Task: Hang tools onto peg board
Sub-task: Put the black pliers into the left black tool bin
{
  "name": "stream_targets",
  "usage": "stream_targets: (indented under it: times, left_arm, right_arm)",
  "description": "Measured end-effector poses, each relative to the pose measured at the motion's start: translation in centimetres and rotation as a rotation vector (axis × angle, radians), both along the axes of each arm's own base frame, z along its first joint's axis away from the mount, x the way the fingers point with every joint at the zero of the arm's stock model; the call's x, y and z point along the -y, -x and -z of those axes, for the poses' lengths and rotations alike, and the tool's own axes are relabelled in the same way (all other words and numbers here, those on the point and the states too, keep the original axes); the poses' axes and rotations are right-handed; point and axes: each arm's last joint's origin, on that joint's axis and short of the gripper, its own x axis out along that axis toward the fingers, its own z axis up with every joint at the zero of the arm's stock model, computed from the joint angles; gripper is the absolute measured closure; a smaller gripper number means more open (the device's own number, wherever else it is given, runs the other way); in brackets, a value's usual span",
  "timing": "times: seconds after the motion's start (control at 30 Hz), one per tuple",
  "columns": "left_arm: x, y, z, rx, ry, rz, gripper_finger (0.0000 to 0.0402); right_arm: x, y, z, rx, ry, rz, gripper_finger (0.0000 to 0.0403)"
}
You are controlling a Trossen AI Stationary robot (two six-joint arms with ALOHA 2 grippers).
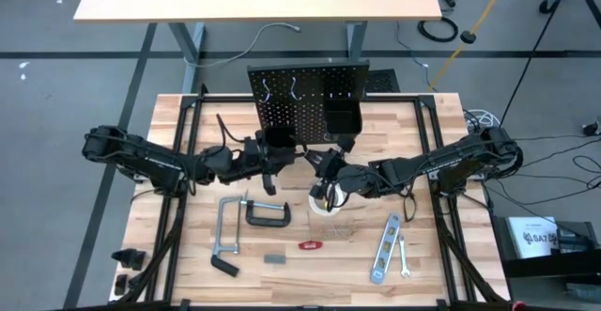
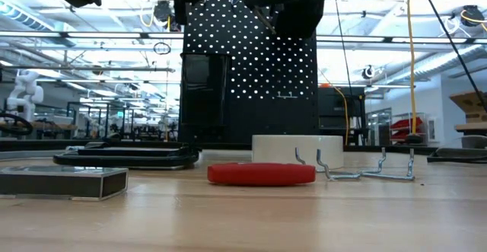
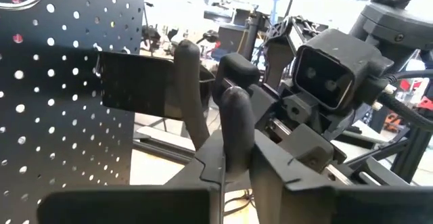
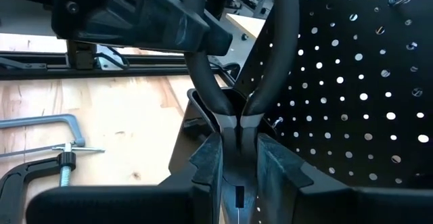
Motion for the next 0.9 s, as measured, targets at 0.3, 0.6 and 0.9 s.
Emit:
stream_targets:
  times: [0.3, 0.6, 0.9]
  left_arm:
    - [0.0, 0.0, 0.0, -0.001, -0.002, 0.008, 0.0363]
    - [0.0, 0.1, 0.2, -0.053, -0.043, 0.007, 0.0363]
    - [-0.2, 1.9, -1.3, -0.098, -0.135, -0.038, 0.0363]
  right_arm:
    - [0.0, 0.0, 0.0, -0.003, 0.001, -0.005, 0.0318]
    - [-0.1, 0.0, 0.0, -0.007, 0.009, -0.014, 0.0245]
    - [-1.4, 0.3, 0.1, -0.010, 0.005, -0.048, 0.0229]
